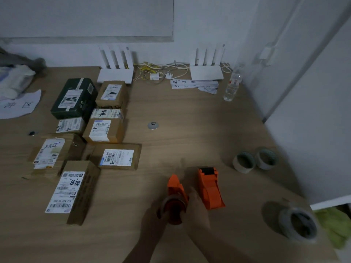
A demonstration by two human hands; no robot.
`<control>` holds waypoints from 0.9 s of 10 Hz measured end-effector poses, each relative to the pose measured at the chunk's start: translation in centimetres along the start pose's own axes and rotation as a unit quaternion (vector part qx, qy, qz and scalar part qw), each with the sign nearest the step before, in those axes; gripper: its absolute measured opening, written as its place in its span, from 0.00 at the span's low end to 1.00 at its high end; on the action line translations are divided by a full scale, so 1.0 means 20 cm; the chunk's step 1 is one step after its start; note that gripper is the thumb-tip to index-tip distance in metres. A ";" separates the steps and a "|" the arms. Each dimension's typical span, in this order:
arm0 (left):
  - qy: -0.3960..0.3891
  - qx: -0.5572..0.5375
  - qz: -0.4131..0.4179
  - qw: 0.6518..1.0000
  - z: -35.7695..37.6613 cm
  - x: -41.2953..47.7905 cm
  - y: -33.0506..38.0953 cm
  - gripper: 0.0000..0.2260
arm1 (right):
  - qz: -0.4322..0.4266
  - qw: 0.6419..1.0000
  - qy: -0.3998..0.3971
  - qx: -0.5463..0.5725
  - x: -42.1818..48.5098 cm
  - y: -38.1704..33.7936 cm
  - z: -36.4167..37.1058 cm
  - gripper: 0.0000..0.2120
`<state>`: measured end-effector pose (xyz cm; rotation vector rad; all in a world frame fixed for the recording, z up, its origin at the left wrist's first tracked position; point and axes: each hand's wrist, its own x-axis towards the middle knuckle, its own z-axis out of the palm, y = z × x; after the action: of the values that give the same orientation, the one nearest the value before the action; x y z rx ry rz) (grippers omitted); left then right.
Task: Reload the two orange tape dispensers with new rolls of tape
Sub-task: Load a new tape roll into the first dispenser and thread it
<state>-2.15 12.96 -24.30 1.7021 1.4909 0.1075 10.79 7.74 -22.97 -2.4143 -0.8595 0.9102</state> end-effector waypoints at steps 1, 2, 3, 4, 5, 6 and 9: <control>0.013 0.031 0.006 0.999 0.07 0.05 -0.08 0.23 | 0.010 0.998 -0.010 -0.059 0.01 -0.01 0.03 0.21; 0.005 0.011 -0.003 1.000 0.07 0.07 -0.08 0.16 | 0.000 0.998 -0.009 -0.064 0.02 0.00 0.04 0.23; 0.005 -0.008 -0.023 1.000 0.06 0.06 -0.08 0.11 | -0.001 0.999 -0.009 -0.053 0.02 0.02 0.05 0.24; 0.001 -0.072 -0.006 0.997 0.08 0.08 -0.12 0.20 | -0.008 0.999 -0.008 -0.045 0.01 0.02 0.04 0.24; 0.031 -0.056 0.030 0.997 0.06 0.08 -0.13 0.27 | -0.031 0.999 0.008 -0.026 -0.02 0.02 0.03 0.26; 0.129 -0.065 0.067 0.987 -0.02 0.03 0.00 0.17 | -0.064 0.997 0.050 0.018 -0.04 0.01 0.00 0.26; 0.088 -0.181 0.188 0.961 0.12 -0.05 0.48 0.09 | -0.079 0.982 0.138 0.106 0.00 0.14 -0.36 0.17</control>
<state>6.26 11.56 -19.31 1.6802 1.1624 0.7084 16.82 4.57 -19.56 -2.1864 -0.7926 0.5587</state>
